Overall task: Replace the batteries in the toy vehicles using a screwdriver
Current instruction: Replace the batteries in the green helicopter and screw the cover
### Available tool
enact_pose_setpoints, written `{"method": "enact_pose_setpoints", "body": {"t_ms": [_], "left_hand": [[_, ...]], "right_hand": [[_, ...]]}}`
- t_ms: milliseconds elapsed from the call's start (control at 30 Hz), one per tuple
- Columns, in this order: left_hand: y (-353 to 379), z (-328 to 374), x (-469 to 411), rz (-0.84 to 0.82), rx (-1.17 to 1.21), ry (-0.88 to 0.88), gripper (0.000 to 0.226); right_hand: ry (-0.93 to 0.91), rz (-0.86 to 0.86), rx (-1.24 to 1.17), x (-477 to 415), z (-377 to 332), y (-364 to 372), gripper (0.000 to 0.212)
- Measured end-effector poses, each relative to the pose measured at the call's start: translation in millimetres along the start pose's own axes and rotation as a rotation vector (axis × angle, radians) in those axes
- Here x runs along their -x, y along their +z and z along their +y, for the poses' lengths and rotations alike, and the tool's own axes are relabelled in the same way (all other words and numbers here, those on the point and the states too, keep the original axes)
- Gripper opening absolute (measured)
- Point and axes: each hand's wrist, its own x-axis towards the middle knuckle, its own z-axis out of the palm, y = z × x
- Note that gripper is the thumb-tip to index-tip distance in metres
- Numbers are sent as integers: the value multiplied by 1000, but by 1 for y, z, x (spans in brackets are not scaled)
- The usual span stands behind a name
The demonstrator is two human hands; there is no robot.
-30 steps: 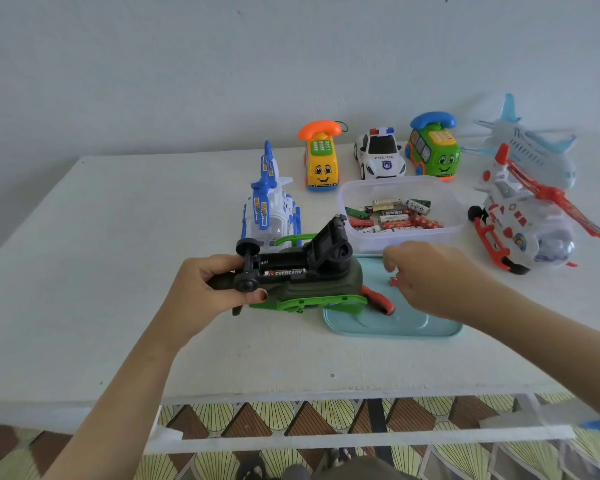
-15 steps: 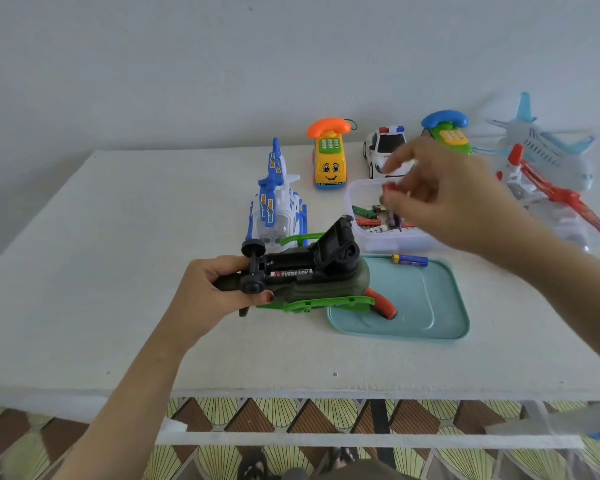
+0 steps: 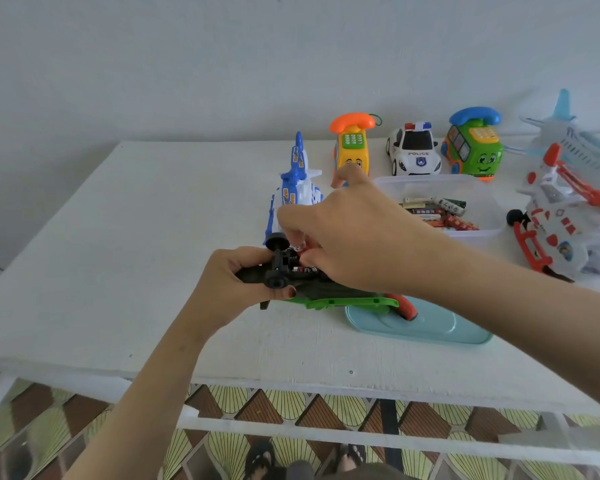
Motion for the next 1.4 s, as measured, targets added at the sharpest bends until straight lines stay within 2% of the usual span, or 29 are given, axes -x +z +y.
{"method": "enact_pose_setpoints", "body": {"t_ms": [133, 233, 300, 367, 433, 467, 567, 667, 800, 933, 1000, 1100, 1133, 1167, 1233, 1333, 1400], "left_hand": [[-1, -1, 0, -6, -18, 2, 34], [-1, -2, -1, -14, -6, 3, 32], [0, -3, 0, -19, 11, 3, 30], [0, -4, 0, -18, 18, -2, 29], [0, -4, -1, -15, 9, -6, 29], [0, -5, -1, -12, 7, -9, 29], [-1, -6, -1, -1, 11, -16, 31], [-1, -6, -1, -7, -9, -4, 29], [-2, -6, -1, -11, -26, 14, 33], [2, -5, -1, -20, -5, 10, 33], [3, -4, -2, -19, 21, 6, 35], [4, -2, -2, -17, 29, -16, 37], [4, -2, -2, -12, 28, -25, 36], [4, -2, -2, -5, 27, -29, 35], [3, -3, -2, -4, 24, -28, 33], [2, -4, -3, -11, 29, -23, 33], [4, -5, -3, -5, 27, -20, 40]], "right_hand": [[12, 41, 13, -3, 1, 4, 14], [1, 41, -12, -2, 2, 8, 6], [5, 10, -22, 0, 1, 6, 4], [4, -38, 5, 1, -1, 5, 12], [0, -103, 125, 2, -6, 5, 13], [9, -65, 208, 3, -7, 8, 9], [121, 65, 263, 6, -12, 6, 27], [34, -2, 230, 16, -11, 11, 30], [-30, -6, 197, 17, -10, 14, 29], [-25, 92, 136, 20, -5, 17, 30], [63, 179, 4, 22, 4, 14, 29], [257, 448, -304, 30, 27, 2, 24], [328, 481, -369, 35, 38, 2, 22], [402, 465, -412, 41, 48, 4, 21], [512, 289, -358, 56, 66, 14, 19], [524, -106, -108, 79, 76, 32, 22], [490, -259, 24, 88, 75, 43, 24]]}}
